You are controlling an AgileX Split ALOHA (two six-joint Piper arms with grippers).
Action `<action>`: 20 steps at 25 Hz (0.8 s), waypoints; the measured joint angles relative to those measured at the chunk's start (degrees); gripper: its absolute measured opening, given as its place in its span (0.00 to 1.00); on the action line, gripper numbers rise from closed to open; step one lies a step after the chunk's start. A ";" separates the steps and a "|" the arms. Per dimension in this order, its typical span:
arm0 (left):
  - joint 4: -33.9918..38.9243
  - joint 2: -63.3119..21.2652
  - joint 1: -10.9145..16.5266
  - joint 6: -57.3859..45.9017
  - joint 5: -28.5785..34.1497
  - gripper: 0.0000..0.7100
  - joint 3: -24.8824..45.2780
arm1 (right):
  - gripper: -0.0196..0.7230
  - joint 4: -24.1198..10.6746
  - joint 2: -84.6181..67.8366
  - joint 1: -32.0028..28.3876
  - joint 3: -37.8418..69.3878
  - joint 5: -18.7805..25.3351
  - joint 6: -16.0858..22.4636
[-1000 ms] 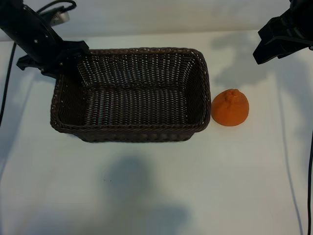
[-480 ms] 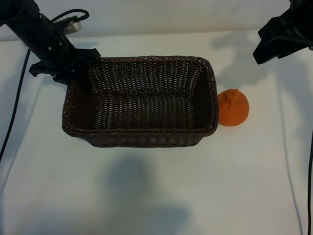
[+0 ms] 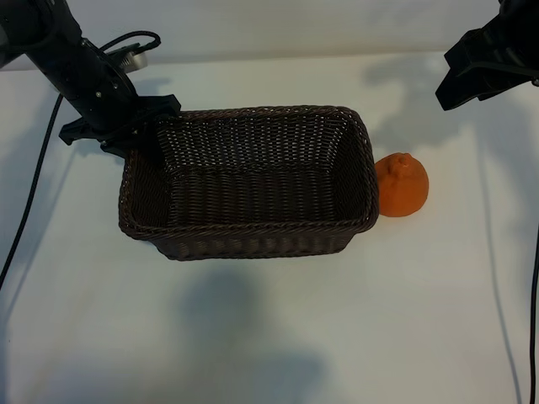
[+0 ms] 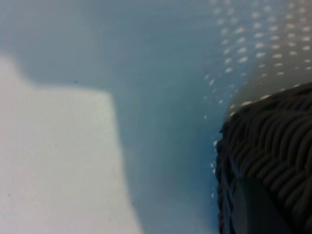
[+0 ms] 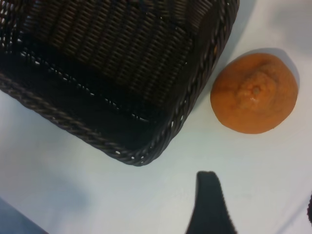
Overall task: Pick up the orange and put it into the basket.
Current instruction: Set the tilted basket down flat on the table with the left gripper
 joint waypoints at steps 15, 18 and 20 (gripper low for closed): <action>0.00 0.00 0.00 -0.09 1.03 0.26 0.00 | 0.66 0.00 0.00 0.00 0.00 0.00 0.00; -0.07 0.00 0.00 -0.09 1.27 0.30 0.00 | 0.66 0.00 0.00 0.00 0.00 0.00 0.00; -0.83 0.00 0.00 -0.23 1.65 0.39 0.00 | 0.66 0.00 0.00 0.00 0.00 0.00 0.00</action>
